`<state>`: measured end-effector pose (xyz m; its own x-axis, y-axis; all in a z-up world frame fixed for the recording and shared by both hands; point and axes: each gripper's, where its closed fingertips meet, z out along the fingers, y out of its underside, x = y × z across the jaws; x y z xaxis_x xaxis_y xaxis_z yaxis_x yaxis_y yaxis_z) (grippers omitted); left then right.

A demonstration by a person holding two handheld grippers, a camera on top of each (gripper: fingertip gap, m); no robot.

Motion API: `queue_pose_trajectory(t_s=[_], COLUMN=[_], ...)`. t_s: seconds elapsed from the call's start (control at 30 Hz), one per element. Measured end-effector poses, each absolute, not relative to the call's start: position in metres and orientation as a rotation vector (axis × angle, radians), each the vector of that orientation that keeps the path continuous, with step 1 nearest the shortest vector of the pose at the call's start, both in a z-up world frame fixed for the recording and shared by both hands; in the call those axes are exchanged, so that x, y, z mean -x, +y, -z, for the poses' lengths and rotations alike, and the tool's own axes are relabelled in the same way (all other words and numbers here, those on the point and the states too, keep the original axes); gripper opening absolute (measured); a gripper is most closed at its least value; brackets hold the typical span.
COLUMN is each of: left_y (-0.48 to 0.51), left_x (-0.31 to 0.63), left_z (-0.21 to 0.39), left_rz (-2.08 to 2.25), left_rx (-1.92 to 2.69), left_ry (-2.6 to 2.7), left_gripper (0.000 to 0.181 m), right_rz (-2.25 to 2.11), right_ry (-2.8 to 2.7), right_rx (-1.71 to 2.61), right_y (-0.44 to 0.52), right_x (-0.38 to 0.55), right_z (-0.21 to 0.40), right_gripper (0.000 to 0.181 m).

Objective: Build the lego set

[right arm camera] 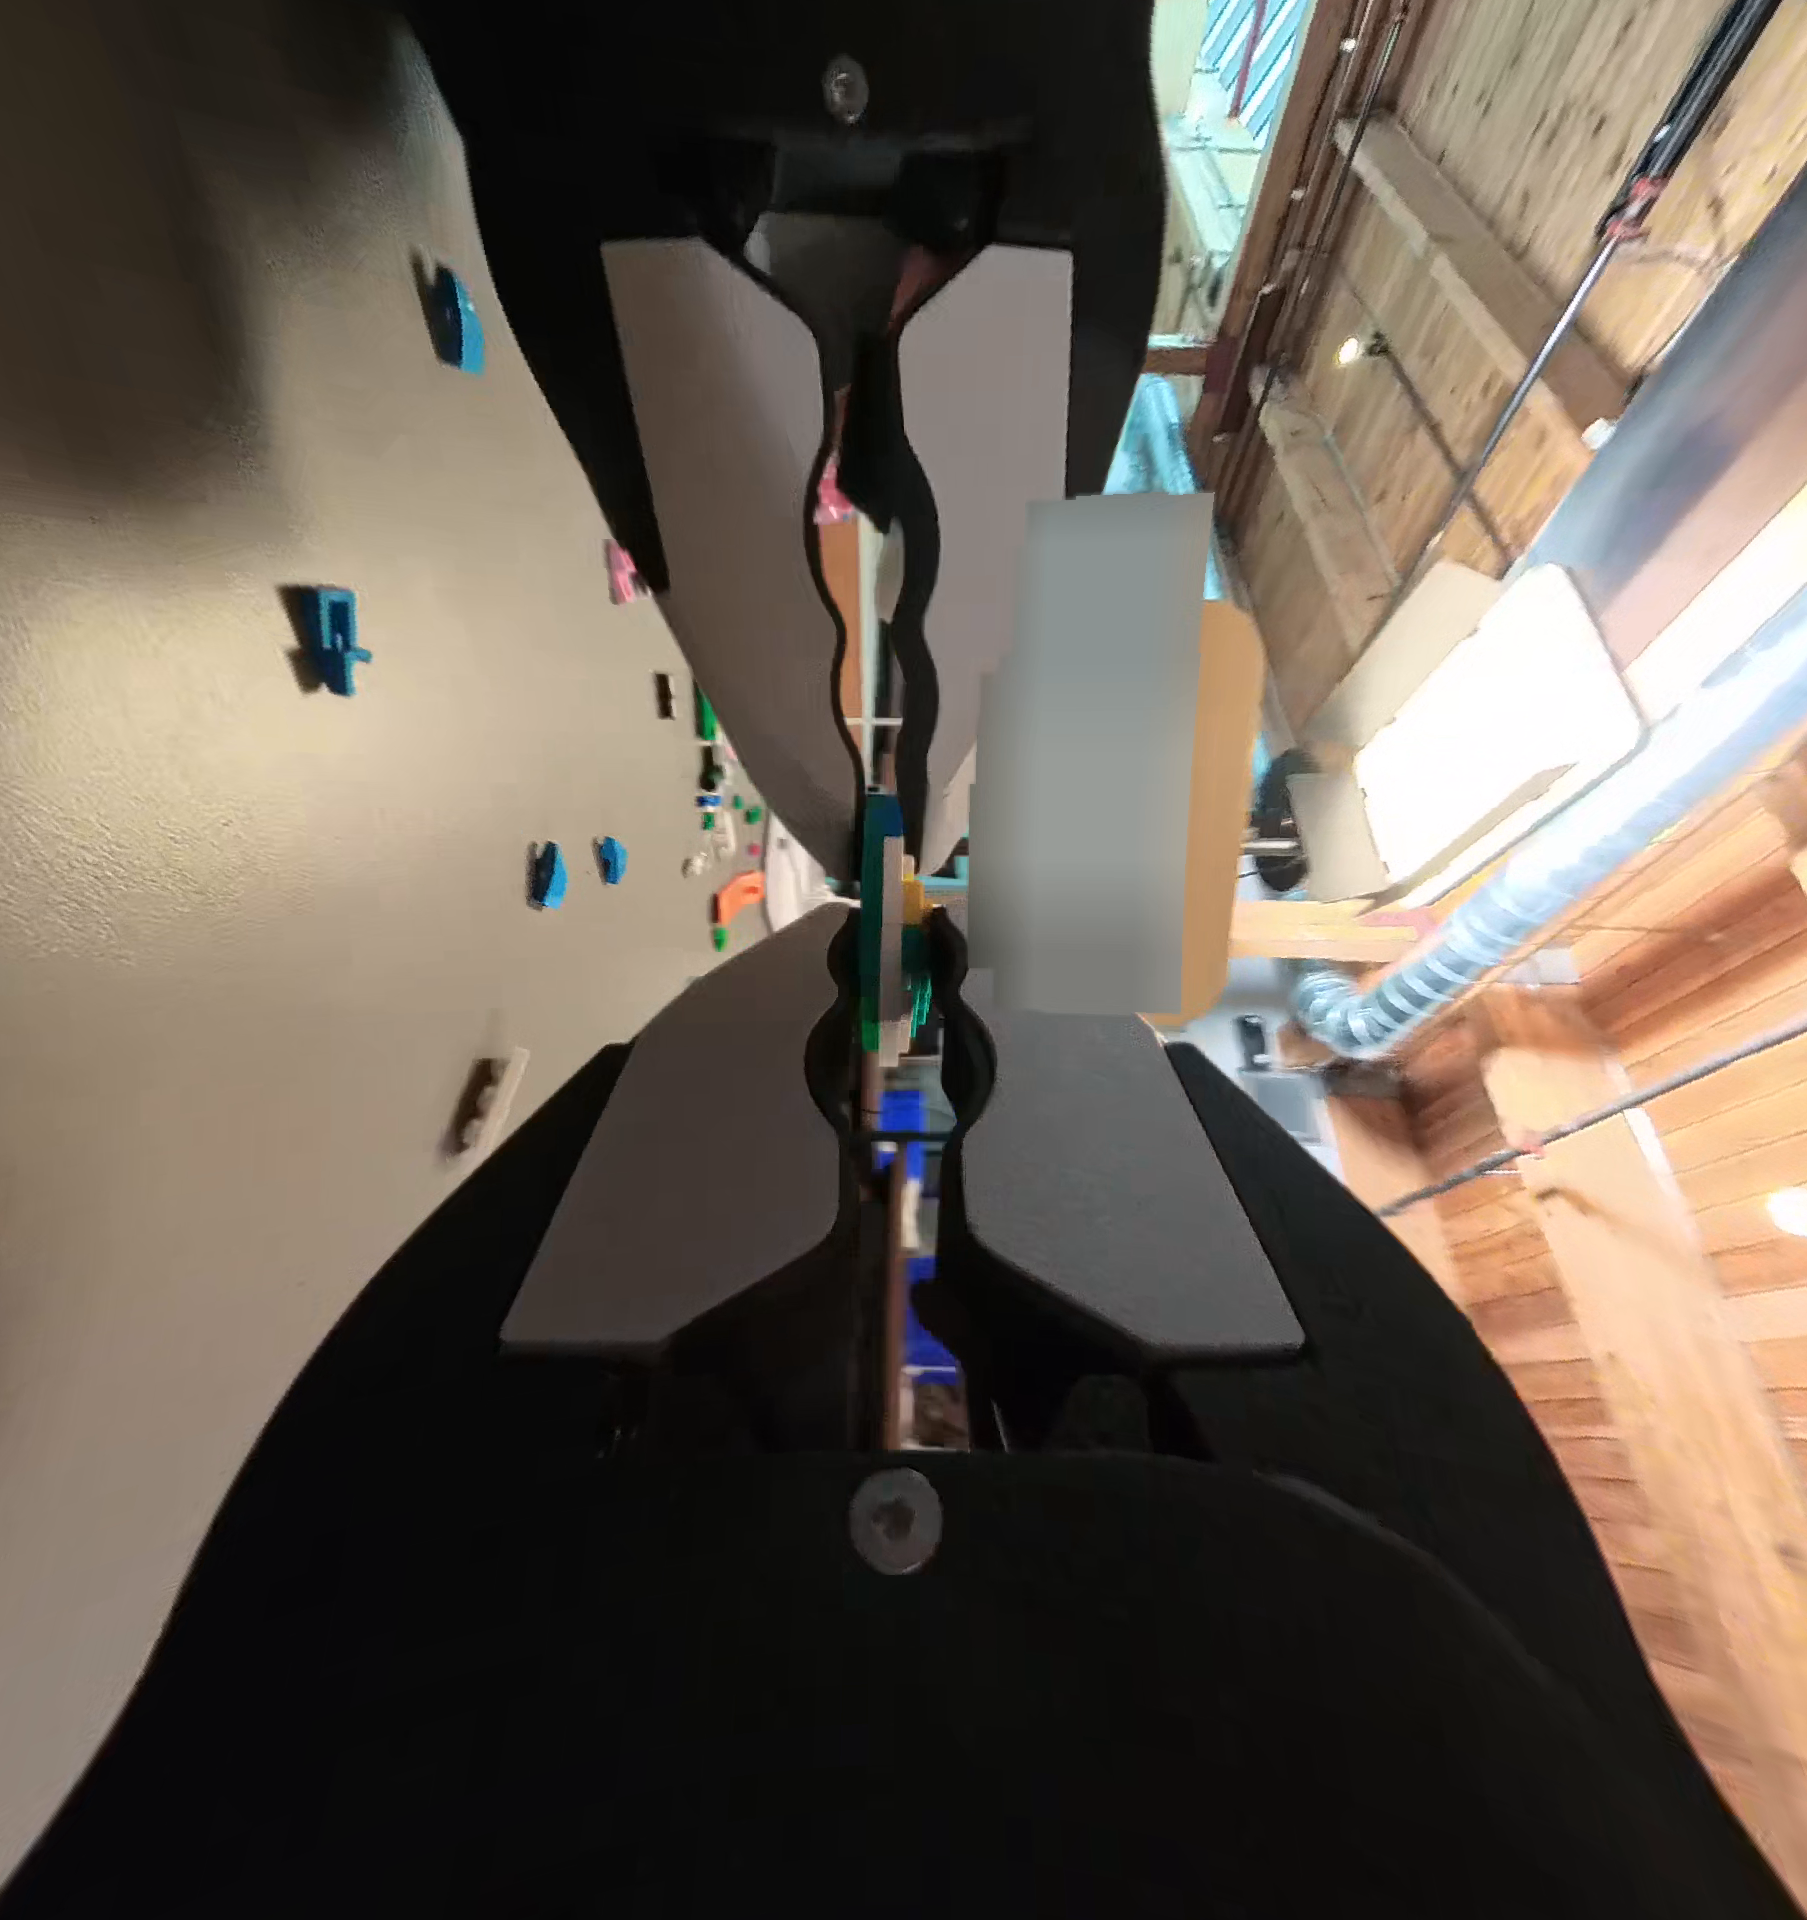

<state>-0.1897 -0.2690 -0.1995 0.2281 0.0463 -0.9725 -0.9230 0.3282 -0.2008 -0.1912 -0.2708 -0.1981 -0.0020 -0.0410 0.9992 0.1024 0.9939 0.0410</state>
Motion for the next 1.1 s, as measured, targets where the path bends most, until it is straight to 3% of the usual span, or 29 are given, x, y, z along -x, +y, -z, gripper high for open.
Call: queue_pose_trajectory(t_s=[0.27,0.37,0.67,0.9,1.1], left_y=[-0.273,-0.268,-0.259,-0.253,-0.254], left_x=[0.188,0.197,0.233,0.230,0.226], left_z=[0.199,0.197,0.192,0.212,0.213], left_rz=[-1.039,-1.009,-0.872,-0.861,-0.887], left_rx=[0.901,0.966,1.176,1.272,1.263], left_ry=[1.172,1.123,0.942,1.031,1.049], left_gripper=[0.006,0.005,0.005,0.006,0.006], right_rz=[0.251,0.203,-0.235,-0.488,-0.622], right_ry=[-1.452,-1.477,-1.336,-1.086,-0.998], right_rx=[-0.087,-0.044,0.445,0.816,0.928], right_y=[-0.276,-0.274,-0.217,-0.152,-0.135], right_x=[0.188,0.186,0.170,0.147,0.139], right_z=[0.196,0.200,0.179,0.165,0.165], right_gripper=[0.012,0.025,0.034,0.010,0.005])
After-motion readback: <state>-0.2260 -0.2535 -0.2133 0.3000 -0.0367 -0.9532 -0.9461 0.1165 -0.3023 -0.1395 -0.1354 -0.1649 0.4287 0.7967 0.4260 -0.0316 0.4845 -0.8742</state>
